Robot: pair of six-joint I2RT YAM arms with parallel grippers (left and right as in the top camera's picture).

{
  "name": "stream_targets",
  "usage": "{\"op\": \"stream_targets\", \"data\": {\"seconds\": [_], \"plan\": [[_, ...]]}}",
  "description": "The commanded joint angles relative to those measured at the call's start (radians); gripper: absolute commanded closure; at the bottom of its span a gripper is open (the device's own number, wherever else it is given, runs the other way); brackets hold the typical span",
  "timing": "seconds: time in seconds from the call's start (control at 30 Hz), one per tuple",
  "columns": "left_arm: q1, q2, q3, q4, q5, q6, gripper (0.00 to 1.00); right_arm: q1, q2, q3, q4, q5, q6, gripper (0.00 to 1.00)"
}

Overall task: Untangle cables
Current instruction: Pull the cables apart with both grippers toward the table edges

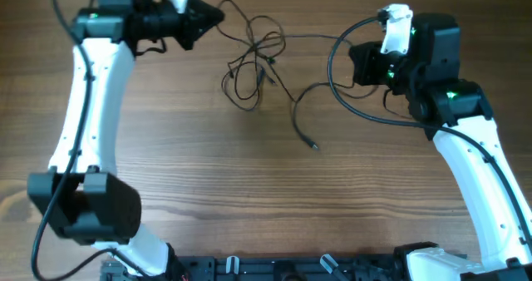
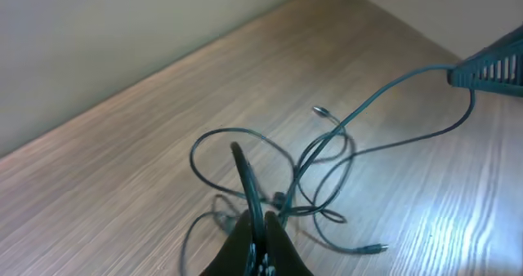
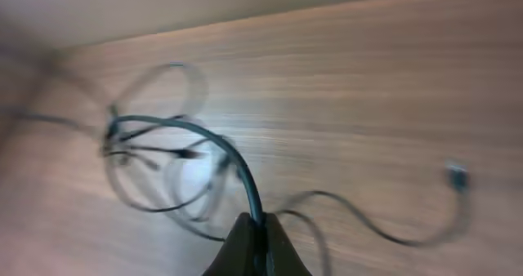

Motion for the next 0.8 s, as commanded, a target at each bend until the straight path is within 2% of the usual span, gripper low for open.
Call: {"op": "stream_targets", "data": {"seconds": [0.0,0.27,0.5,0.77], "plan": [[0.078,-0.072,0.000,-0.021,-0.018,-0.008,0.96,-0.001,-0.018,0.015,-0.036,0.276,0.055,0.96],[0.209,-0.113,0.000,-0.039,-0.021,-0.008,0.96,-0.019,0.003,0.012,-0.109,0.510,0.127,0.96],[0.292,-0.159,0.000,-0.050,-0.021,-0.008,0.96,-0.127,0.094,0.011,-0.131,0.489,0.133,0.96],[0.324,-0.194,0.000,-0.052,-0.027,-0.008,0.96,-0.220,0.185,0.006,-0.127,0.485,0.158,0.96]]}}
